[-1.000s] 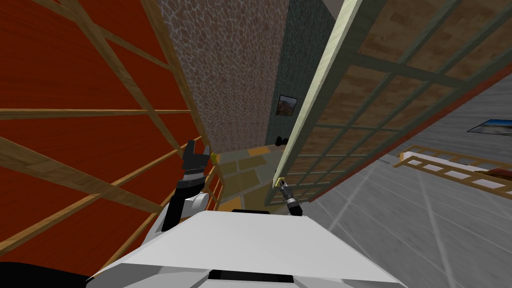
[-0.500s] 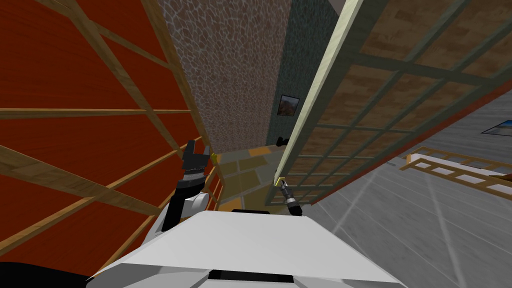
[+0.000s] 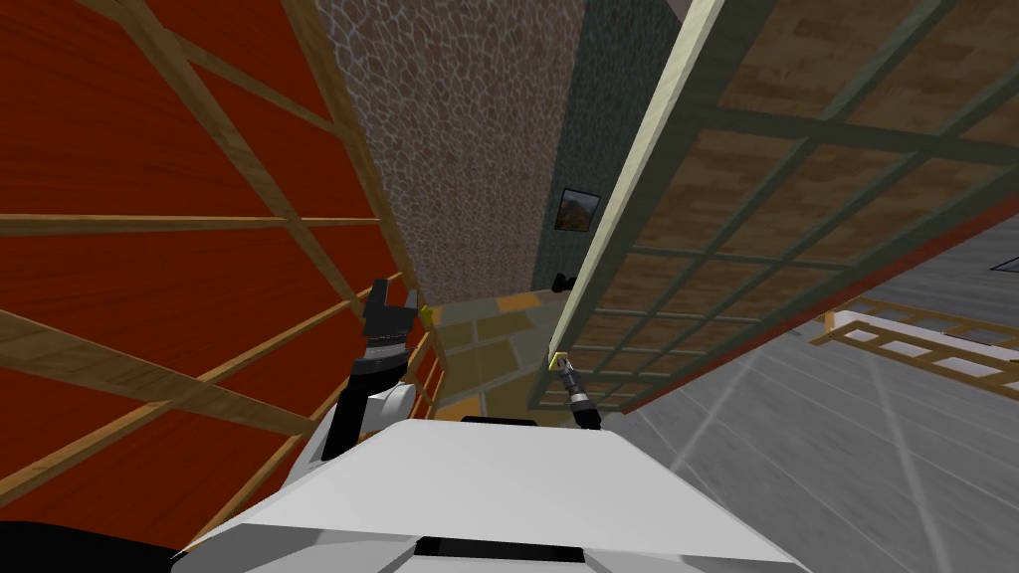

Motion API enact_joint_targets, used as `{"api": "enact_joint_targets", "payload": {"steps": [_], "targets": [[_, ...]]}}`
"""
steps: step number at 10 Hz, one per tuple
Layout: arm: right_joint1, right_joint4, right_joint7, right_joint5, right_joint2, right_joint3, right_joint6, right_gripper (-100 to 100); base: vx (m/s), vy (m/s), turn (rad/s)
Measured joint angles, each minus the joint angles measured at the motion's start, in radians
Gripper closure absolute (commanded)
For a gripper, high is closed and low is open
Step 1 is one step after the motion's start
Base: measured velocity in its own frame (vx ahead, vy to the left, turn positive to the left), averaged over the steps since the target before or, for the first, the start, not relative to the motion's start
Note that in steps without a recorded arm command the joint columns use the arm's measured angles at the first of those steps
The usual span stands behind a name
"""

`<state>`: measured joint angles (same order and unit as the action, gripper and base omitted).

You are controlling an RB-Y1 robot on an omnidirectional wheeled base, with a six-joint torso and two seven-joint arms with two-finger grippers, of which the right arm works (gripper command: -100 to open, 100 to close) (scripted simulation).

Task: Push the door open

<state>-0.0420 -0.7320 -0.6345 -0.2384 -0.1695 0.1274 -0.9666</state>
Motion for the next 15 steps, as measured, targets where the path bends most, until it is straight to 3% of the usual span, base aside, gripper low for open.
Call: {"api": "enact_joint_targets", "payload": {"steps": [3,6,7,8,9,11,15], "targets": [[0.01,0.012,0.074,0.032,0.005,0.004,-0.005,100,0.045,-0.004,0.032],[-0.002,-0.019,0.149,0.06,0.008,0.005,0.01,100,0.042,-0.004,0.029],[0.011,0.003,0.177,0.078,0.007,0.01,-0.002,100,0.045,-0.016,0.0],[0.009,-0.006,0.199,0.086,0.008,0.013,0.0,-100,0.052,-0.018,-0.111],[-0.008,-0.021,0.197,0.066,0.009,0.025,-0.006,-100,0.056,-0.02,-0.116],[-0.018,-0.007,0.168,0.026,0.014,0.05,-0.046,-100,0.051,-0.013,-0.112],[-0.074,-0.041,0.118,-0.075,0.029,0.107,-0.108,-100,0.071,-0.011,-0.131]]}}
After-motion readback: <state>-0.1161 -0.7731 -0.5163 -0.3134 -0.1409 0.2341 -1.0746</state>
